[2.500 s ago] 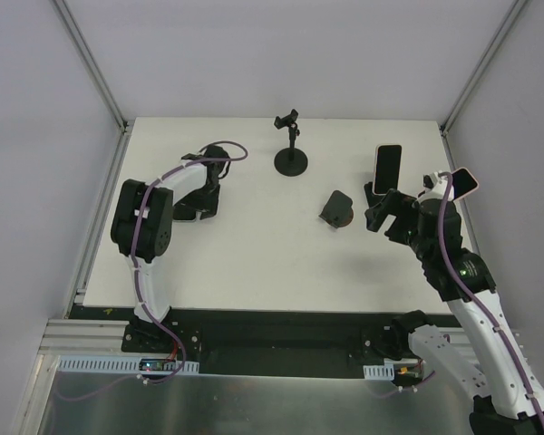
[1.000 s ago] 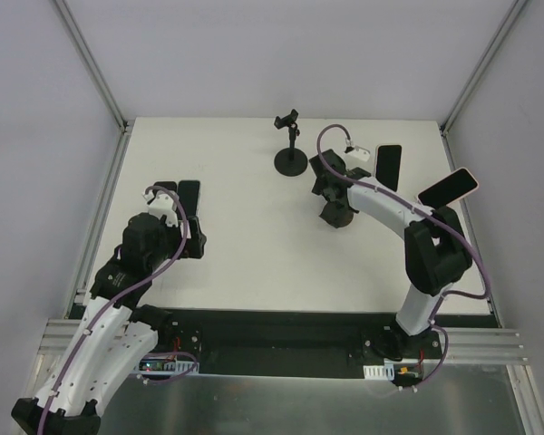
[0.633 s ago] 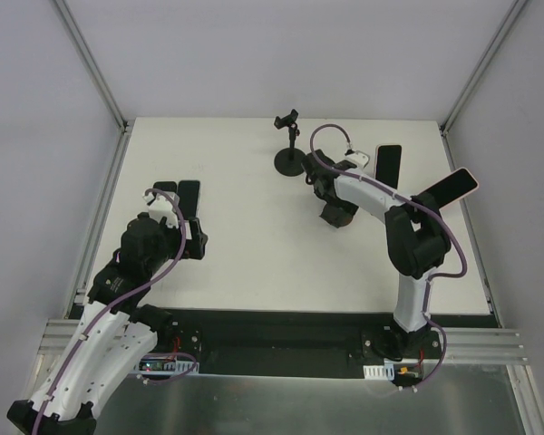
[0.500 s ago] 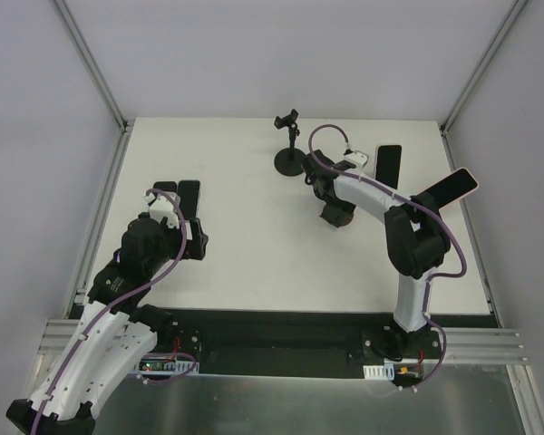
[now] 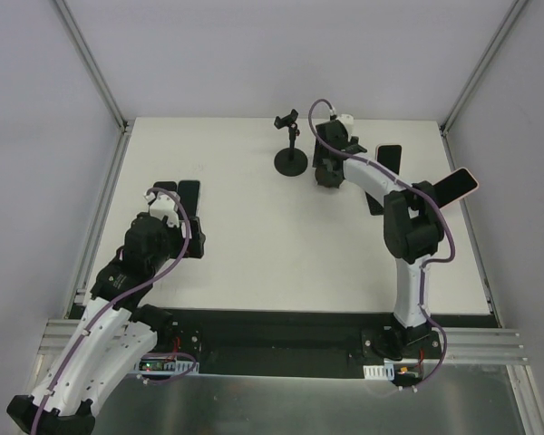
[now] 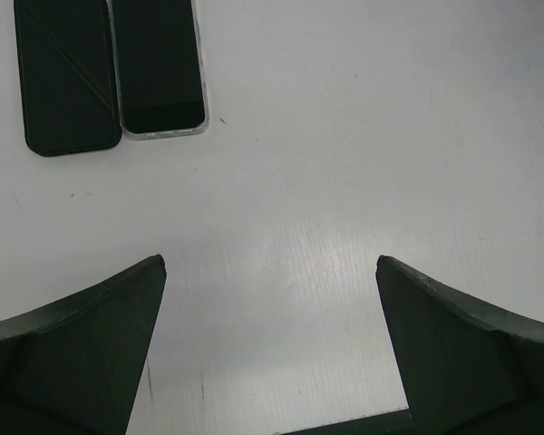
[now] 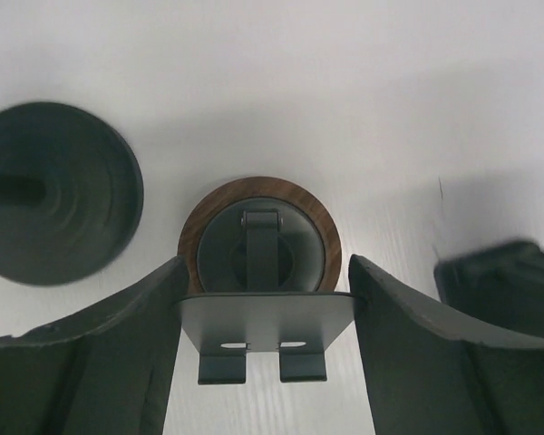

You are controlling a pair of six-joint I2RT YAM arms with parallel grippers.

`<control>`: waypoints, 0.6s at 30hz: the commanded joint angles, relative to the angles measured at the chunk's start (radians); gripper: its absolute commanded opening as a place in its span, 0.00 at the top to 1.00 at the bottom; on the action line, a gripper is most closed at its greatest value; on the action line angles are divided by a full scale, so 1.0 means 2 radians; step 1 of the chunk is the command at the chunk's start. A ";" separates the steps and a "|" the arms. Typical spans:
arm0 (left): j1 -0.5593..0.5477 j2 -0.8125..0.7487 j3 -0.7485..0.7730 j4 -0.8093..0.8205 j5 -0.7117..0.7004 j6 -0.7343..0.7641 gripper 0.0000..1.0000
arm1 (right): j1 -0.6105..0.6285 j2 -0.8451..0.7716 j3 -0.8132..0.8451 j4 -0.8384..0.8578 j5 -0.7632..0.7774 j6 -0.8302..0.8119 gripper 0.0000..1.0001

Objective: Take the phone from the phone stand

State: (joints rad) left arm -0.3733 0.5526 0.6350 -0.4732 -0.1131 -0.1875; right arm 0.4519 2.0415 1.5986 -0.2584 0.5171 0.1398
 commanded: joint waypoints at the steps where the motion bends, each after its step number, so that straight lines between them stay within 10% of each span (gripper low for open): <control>1: 0.000 -0.019 -0.008 0.020 -0.022 0.015 0.01 | -0.034 0.045 0.092 0.068 -0.103 -0.126 0.75; 18: 0.000 -0.001 -0.012 0.031 -0.046 0.018 0.01 | -0.033 0.131 0.215 0.040 -0.254 -0.194 0.73</control>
State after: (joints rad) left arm -0.3733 0.5251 0.6163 -0.4473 -0.1936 -0.1707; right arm 0.3553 2.3100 1.9575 -0.1745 0.0841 -0.2039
